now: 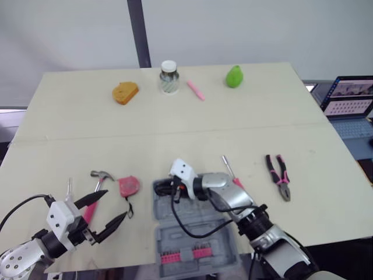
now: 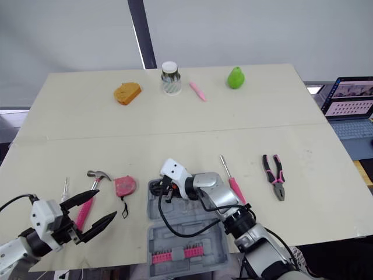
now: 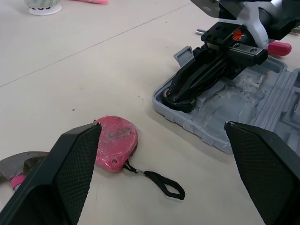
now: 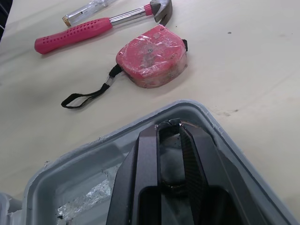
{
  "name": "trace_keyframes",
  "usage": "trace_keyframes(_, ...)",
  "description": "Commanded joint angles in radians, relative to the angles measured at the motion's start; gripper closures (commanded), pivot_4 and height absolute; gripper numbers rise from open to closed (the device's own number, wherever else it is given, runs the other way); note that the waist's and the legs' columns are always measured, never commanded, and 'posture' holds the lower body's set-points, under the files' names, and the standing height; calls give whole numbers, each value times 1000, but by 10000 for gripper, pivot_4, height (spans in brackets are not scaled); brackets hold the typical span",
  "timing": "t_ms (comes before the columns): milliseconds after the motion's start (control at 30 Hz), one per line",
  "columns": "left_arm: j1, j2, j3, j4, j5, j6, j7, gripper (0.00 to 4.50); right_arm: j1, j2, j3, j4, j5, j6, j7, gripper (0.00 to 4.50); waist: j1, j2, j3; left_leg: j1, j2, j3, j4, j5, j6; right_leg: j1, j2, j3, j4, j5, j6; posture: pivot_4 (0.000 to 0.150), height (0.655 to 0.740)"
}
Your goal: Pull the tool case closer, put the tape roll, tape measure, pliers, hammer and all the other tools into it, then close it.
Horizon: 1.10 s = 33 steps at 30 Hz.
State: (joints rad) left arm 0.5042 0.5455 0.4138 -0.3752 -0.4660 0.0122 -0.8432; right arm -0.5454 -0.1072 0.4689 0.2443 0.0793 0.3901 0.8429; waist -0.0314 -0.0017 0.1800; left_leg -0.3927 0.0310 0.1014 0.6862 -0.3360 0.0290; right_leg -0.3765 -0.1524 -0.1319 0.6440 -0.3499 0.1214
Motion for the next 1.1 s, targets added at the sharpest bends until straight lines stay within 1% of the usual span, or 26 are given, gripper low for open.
trace_keyframes(33, 2, 2, 1, -19, -9, -8, -5, 0, -4, 12, 22, -8, -22, -17, -3, 37526, 0, 0, 0, 0, 0, 0, 0, 0, 0, 0, 0, 0, 0, 0, 0, 1500, 6950)
trace_keyframes(200, 5, -2, -4, -15, -5, -14, -7, 0, -2, 5, 43, 8, -71, -12, -19, 37526, -1, 0, 0, 0, 0, 0, 0, 0, 0, 0, 0, 0, 0, 0, 0, 1500, 6950)
trace_keyframes(533, 8, -6, -12, -5, -2, -26, -13, 0, 8, 8, 68, 3, -107, -1, -25, 37526, -2, 0, 0, 1, 0, 0, 0, 0, 0, 0, 0, 0, 1, 0, 0, 1500, 6950)
trace_keyframes(1100, 10, -5, -18, 17, -12, -34, -45, 0, 16, 7, 65, -13, -112, -5, -17, 37526, -1, -1, -1, 2, 0, 0, 0, 0, 0, 0, 0, 1, 1, 0, -1, 1500, 6950)
